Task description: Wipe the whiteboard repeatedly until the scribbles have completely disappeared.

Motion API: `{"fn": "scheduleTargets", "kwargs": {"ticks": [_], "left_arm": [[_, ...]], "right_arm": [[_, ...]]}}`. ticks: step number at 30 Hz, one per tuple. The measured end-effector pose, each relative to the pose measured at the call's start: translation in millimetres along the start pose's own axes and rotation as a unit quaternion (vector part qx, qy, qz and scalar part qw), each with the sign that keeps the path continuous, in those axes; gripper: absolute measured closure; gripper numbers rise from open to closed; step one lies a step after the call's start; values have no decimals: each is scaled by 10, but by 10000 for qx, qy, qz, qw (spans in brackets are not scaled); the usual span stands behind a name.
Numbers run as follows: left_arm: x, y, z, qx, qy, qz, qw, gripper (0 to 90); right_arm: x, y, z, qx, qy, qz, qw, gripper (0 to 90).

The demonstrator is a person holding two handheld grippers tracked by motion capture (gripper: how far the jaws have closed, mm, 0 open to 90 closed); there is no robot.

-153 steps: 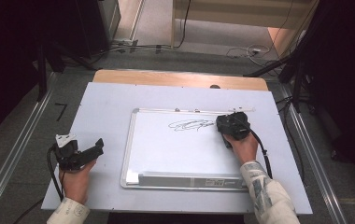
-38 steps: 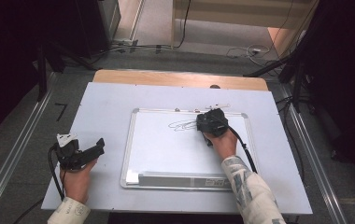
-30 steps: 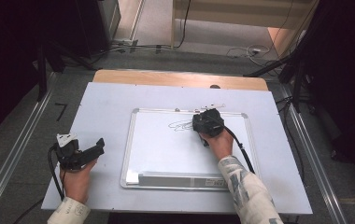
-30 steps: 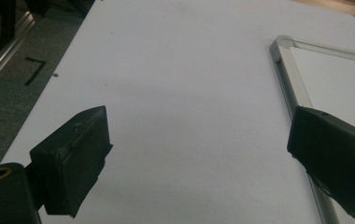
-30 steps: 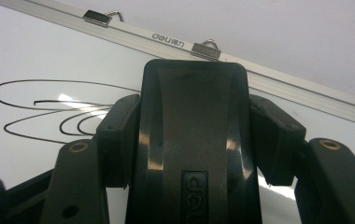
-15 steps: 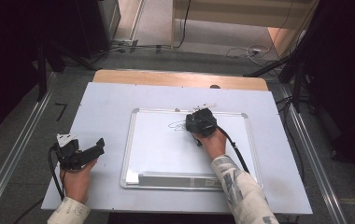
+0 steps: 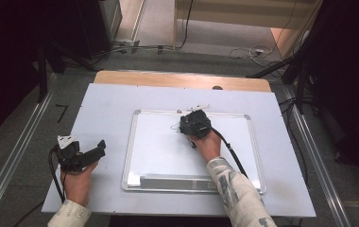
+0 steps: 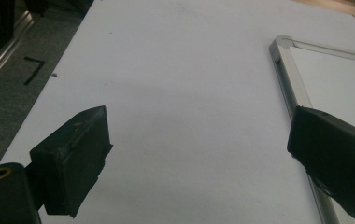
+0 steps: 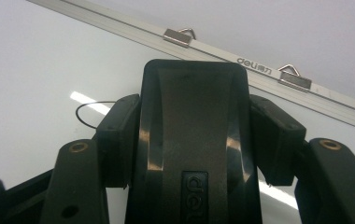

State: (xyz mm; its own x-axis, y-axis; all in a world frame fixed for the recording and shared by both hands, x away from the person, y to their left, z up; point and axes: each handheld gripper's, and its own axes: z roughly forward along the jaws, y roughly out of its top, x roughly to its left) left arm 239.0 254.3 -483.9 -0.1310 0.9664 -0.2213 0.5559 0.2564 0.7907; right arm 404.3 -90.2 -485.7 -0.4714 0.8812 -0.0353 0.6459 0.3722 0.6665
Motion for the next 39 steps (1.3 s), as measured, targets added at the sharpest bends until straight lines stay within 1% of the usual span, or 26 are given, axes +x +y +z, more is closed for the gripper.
{"fn": "scheduleTargets", "kwargs": {"ticks": [15, 27, 39], "left_arm": [[2, 1, 0, 3, 2, -7, 10000, 64], [5, 4, -4, -11, -14, -4, 10000, 63], [5, 4, -4, -15, -19, -7, 10000, 64]], "right_arm": [[207, 53, 42, 10, 111, -108, 9999, 384], [376, 93, 74, 6, 207, -247, 9995, 383], [549, 129, 101, 9, 295, -321, 9990, 383]]}}
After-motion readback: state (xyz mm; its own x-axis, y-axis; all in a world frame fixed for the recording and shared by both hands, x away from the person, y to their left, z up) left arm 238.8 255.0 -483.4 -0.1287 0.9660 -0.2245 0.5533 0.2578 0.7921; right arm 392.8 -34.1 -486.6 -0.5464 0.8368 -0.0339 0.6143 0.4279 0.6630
